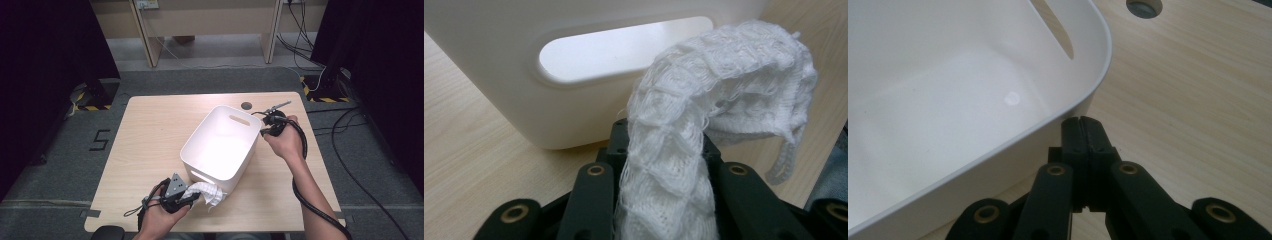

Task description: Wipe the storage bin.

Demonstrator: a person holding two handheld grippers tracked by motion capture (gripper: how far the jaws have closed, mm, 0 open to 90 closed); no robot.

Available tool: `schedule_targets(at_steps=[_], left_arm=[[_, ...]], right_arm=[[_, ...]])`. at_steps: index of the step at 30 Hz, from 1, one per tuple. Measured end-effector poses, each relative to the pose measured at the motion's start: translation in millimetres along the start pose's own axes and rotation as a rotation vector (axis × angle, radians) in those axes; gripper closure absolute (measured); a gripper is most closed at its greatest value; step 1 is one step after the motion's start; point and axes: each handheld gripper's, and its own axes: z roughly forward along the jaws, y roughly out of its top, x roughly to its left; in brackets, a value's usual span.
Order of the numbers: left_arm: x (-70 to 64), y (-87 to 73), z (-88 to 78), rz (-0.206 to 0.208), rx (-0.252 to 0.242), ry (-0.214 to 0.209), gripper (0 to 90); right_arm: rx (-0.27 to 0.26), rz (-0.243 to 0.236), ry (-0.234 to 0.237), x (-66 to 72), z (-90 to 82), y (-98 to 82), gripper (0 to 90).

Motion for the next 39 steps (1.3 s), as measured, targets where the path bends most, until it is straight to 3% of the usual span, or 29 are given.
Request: schedule_targets(at_steps=[10,25,29,33,39], left_arm=[[-0.1,-0.7,0.9,-0.004,-0.004,0.0,70.1],[1.9,-1.0,-1.0,-0.004,-0.004,0.002,70.2],[1.7,-0.6,-1.2,-0.01,-0.015,0.003,70.1],[0.3,0.2,-0.9,0.0,-0.009,0.002,70.1],[-1.1,1.6,0.0,0.001,-0.01,-0.001,70.1]], right_arm=[[-0.028,-0.013,-0.005,0.2,7.6,10.1,90.0],[-0.085,0.008,-0.01,9.7,21.1,29.8,88.8],[-0.085,0.031,-0.028,10.2,16.6,29.6,82.5],[-0.129,0.1,-0.028,8.0,5.3,29.7,78.6],[-0.147,0.087,-0.015,15.1,-5.1,37.0,76.5]])
